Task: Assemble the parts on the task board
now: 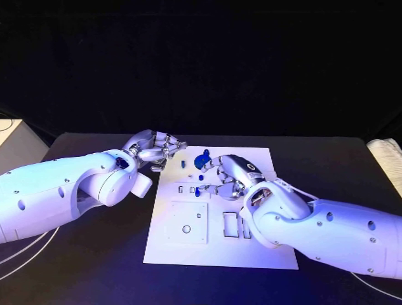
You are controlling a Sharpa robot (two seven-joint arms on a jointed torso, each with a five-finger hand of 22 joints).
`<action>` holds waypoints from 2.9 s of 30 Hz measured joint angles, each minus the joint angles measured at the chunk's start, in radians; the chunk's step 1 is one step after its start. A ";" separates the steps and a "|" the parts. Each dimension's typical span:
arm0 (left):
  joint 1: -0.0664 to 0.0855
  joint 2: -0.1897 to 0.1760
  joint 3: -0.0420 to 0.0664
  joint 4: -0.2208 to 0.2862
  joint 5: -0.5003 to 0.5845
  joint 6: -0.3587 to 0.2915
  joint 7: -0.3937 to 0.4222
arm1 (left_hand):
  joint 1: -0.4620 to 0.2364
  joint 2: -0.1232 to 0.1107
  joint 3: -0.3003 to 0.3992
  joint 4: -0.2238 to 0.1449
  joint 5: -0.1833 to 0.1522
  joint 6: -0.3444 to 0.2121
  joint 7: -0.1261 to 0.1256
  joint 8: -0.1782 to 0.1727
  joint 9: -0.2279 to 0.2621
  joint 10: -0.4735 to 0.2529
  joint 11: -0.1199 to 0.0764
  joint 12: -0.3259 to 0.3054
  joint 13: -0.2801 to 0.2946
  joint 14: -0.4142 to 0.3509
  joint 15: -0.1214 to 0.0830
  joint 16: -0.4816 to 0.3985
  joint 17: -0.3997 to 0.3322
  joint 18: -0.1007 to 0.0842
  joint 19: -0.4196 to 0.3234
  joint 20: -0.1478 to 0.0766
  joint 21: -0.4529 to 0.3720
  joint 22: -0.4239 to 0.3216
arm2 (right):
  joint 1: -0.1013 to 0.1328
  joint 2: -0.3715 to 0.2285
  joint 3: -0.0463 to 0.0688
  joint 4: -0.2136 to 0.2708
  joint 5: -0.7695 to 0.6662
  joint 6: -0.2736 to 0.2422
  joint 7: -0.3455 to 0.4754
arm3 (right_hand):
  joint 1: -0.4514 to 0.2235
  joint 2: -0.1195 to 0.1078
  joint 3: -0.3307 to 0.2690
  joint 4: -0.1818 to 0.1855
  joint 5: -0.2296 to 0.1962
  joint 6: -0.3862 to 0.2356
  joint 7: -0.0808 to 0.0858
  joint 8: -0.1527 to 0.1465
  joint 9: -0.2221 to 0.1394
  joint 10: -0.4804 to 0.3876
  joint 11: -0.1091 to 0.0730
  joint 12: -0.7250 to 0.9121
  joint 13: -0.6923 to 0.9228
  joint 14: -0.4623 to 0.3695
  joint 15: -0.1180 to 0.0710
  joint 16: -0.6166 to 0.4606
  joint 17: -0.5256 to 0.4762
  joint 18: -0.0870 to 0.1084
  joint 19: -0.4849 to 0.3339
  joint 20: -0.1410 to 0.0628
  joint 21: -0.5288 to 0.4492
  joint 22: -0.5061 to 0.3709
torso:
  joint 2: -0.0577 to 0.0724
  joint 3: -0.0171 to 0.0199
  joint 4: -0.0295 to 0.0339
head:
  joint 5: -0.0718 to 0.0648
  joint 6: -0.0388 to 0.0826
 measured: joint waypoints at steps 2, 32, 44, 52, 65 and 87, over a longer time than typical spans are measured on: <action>0.000 0.007 0.000 -0.010 -0.044 0.018 -0.052 | -0.037 0.015 -0.012 0.001 0.000 0.010 -0.010 0.028 0.023 0.026 -0.008 0.039 0.042 0.000 -0.011 0.000 0.000 0.000 0.004 -0.004 0.000 0.006 | 0.025 -0.037 0.001 0.022 0.051 0.007 0.048 | 0.005 0.005 0.006 -0.002 0.000 0.003 -0.003 0.007 0.000 0.000 0.000 0.000 0.000 0.000 0.000 0.000 0.000 0.000 0.000 0.000 0.000 0.000 | -0.003 0.0000 -0.0004 | 0.001 0.000; 0.088 0.255 -0.049 -0.174 -0.601 0.443 -0.591 | -0.183 0.061 -0.074 0.002 0.000 -0.014 -0.040 0.121 0.182 0.079 -0.034 0.114 0.129 0.001 -0.033 0.013 0.000 -0.015 0.029 -0.029 0.015 0.043 | 0.154 -0.293 0.010 0.103 0.422 0.073 0.175 | 0.005 0.005 0.007 -0.001 0.000 0.010 -0.003 0.011 0.002 0.001 0.001 -0.004 0.000 0.000 0.000 0.000 0.000 0.000 0.000 0.000 0.000 0.001 | -0.040 0.0176 -0.0006 | 0.019 -0.036; 0.106 0.307 -0.063 -0.220 -0.664 0.529 -0.622 | -0.190 0.068 -0.074 0.002 0.000 -0.014 -0.040 0.122 0.189 0.075 -0.031 0.114 0.131 0.001 -0.033 0.013 0.000 -0.015 0.031 -0.032 0.019 0.050 | 0.155 -0.294 0.010 0.085 0.431 0.077 0.158 | 0.005 0.005 0.009 0.001 0.000 0.010 -0.003 0.011 0.002 0.001 0.001 -0.004 0.001 0.000 0.000 0.000 0.000 0.000 0.000 0.000 0.000 0.000 | -0.038 0.0170 -0.0002 | 0.017 -0.044; 0.108 0.326 -0.065 -0.241 -0.670 0.584 -0.634 | -0.200 0.078 -0.078 0.004 0.000 -0.017 -0.037 0.125 0.197 0.070 -0.029 0.114 0.128 0.001 -0.033 0.013 0.000 -0.015 0.036 -0.029 0.019 0.051 | 0.156 -0.293 0.010 0.081 0.432 0.080 0.151 | 0.005 0.005 0.009 0.002 0.000 0.010 -0.003 0.011 0.002 0.001 0.001 -0.004 0.001 0.000 0.000 0.000 0.000 0.000 0.000 0.000 0.000 0.000 | -0.036 0.0164 0.0004 | 0.014 -0.050; 0.108 0.350 -0.066 -0.264 -0.663 0.618 -0.640 | -0.204 0.082 -0.080 0.002 0.000 -0.020 -0.039 0.125 0.201 0.068 -0.031 0.114 0.127 0.001 -0.033 0.013 0.000 -0.015 0.036 -0.029 0.019 0.051 | 0.156 -0.290 0.010 0.076 0.432 0.083 0.145 | 0.004 0.005 0.009 0.001 0.000 0.010 -0.003 0.011 0.002 0.001 0.001 -0.004 0.000 0.000 0.000 0.000 0.000 0.000 0.000 0.000 0.000 0.000 | -0.035 0.0157 0.0002 | 0.014 -0.059; 0.108 0.354 -0.067 -0.272 -0.633 0.642 -0.642 | -0.145 0.109 -0.056 0.001 0.004 -0.021 -0.040 0.131 0.232 0.065 -0.034 0.114 0.133 0.001 -0.033 0.013 0.001 -0.015 0.036 -0.029 0.019 0.055 | 0.156 -0.283 0.009 0.063 0.430 0.086 0.137 | 0.004 0.005 0.012 0.004 0.000 0.010 -0.003 0.015 0.002 0.001 0.001 -0.004 0.000 0.000 0.000 0.000 0.000 0.000 0.000 0.000 0.000 0.000 | -0.036 0.0160 0.0013 | 0.013 -0.068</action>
